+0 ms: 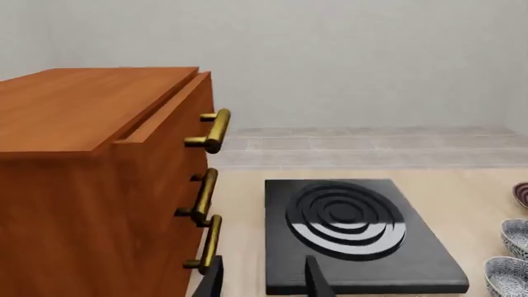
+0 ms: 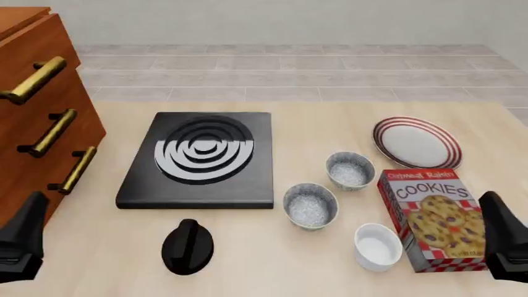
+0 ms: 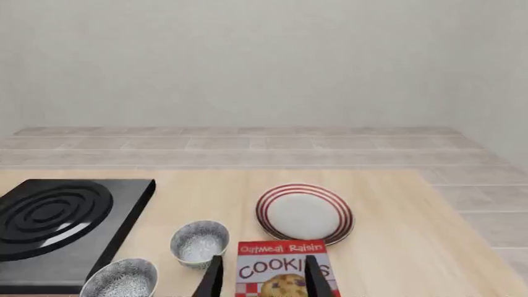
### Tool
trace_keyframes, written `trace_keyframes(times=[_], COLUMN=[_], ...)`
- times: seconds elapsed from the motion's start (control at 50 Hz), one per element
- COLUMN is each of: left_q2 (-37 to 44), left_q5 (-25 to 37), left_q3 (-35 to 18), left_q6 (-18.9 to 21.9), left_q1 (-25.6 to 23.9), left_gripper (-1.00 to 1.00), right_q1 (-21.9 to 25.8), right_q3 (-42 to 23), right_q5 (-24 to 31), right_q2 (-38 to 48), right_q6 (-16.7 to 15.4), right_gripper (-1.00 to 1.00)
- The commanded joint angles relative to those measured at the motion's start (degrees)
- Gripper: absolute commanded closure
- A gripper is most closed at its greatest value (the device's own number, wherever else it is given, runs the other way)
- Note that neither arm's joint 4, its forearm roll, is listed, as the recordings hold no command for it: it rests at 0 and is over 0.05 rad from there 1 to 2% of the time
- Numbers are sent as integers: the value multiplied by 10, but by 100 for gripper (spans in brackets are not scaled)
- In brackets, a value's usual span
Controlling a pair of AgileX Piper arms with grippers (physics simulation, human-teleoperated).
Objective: Pick the akita bowl from table center and place it on the plate.
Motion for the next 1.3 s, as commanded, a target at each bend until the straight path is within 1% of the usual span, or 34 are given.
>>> trace_keyframes(times=[0.02,0.04,0.2,0.24,0.28,0.34,0.36,0.38,0.4,0.42,0.44,0.46,0.48,0.5,0.52,0.58,0.6,0.64,0.7,0.74,0.78,0.84,0.96,1.0,1.02,1.04,1.08,1.1,1.12,1.16,1.2,1.22,1.28,1.3], left_q2=[1,1,1,1,2,5,7,7,7,9,13,16,17,18,17,18,21,24,26,25,26,26,29,31,30,30,32,34,34,35,36,35,36,36], left_q5=[-1,-1,1,1,1,-1,-2,-2,-2,-3,-6,-8,-9,-9,-8,-8,-10,-13,-13,-12,-12,-12,-13,-13,-13,-13,-13,-14,-14,-14,-14,-13,-13,-13], left_q3=[-1,0,-1,-1,-1,0,0,0,0,0,0,0,0,0,0,0,0,0,0,0,0,0,0,0,0,0,0,0,0,0,0,0,0,0], left_q6=[21,28,23,24,21,16,14,11,11,8,13,13,13,11,12,13,11,9,10,10,10,8,7,7,7,7,6,6,6,5,5,6,6,6], left_q1=[-9,-12,-11,-12,-14,-12,-11,-10,-10,-10,-12,-12,-12,-12,-13,-12,-11,-10,-12,-12,-11,-10,-10,-9,-10,-10,-11,-12,-12,-13,-13,-14,-13,-13], left_gripper=[-100,-100,-100,-100,-100,-100,-100,-100,-100,-100,-100,-100,-100,-100,-100,-100,-100,-100,-100,-100,-100,-100,-100,-100,-100,-100,-100,-100,-100,-100,-100,-100,-100,-100], right_q1=[-1,3,7,10,9,9,7,3,3,-5,5,11,11,7,5,21,17,29,27,31,48,69,94,96,107,107,133,152,150,180,181,183,187,198], right_q3=[-1,-1,-2,-2,-2,-11,-17,-22,-22,-35,-48,-54,-54,-65,-74,-111,-119,-146,-180,-199,-218,-231,-276,-283,-300,-300,-327,-327,-332,-349,-353,-367,-381,-386], right_q5=[2,3,8,8,6,10,-3,-15,-17,-19,-34,-49,-51,-50,-45,-38,-35,-25,-7,3,17,21,65,70,85,86,108,111,111,126,127,132,142,150], right_q2=[7,7,5,6,16,21,42,62,64,74,98,127,129,137,138,170,170,188,198,209,232,274,295,300,309,309,333,358,364,400,402,416,422,430], right_q6=[9,6,-1,-1,9,-7,-4,7,7,22,-21,-31,-31,-9,4,-13,-12,-16,-9,-19,-22,-48,-98,-104,-121,-121,-108,-156,-165,-199,-199,-213,-216,-229], right_gripper=[-100,-100,-100,-100,-100,-100,-100,-100,-100,-100,-100,-100,-100,-100,-100,-100,-100,-100,-100,-100,-100,-100,-100,-100,-100,-100,-100,-100,-100,-100,-100,-100,-100,-100])
